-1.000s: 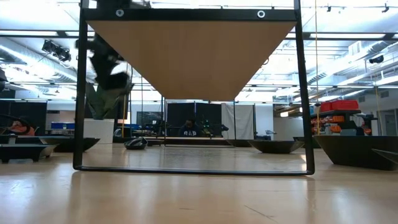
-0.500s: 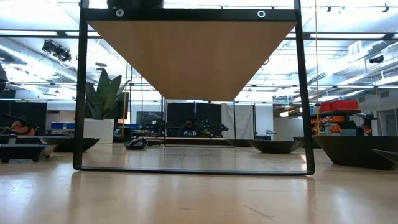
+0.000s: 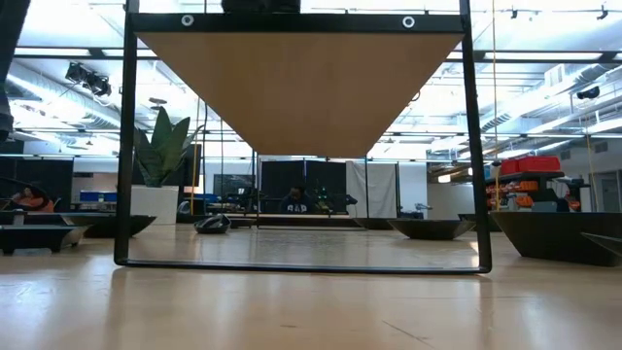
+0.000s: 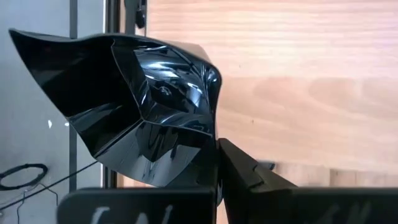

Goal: Pick & Place Mini shaped plates
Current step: Put the distorted square plate on the shelf

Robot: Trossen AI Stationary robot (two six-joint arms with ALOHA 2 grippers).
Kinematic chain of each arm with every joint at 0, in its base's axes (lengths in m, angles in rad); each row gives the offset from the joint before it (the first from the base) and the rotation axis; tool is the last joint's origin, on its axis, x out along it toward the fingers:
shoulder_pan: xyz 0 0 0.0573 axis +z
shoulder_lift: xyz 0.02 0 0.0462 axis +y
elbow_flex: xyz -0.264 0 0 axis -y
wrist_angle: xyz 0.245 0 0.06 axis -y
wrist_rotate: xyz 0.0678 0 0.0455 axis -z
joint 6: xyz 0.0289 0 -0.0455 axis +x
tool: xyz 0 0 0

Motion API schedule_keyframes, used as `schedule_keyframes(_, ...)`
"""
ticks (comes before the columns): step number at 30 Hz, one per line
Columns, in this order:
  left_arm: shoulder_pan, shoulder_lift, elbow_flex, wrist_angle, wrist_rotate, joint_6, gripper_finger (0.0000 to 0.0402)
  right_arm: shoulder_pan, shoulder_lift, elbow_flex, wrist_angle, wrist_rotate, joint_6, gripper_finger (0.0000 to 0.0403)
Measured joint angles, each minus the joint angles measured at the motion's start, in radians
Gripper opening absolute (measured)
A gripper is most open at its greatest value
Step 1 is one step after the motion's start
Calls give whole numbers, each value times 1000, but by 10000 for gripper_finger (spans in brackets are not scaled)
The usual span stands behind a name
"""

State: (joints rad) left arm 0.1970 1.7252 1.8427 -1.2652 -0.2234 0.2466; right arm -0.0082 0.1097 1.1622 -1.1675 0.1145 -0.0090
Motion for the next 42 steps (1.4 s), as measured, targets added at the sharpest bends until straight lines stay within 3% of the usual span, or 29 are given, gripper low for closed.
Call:
schedule_keyframes(15,-12,143,38,73,9,34,7,0,0,0,0,0,0,34)
schedule_keyframes(42,-18,196,34,87,-44,3,7,0,0,0,0,0,0,34)
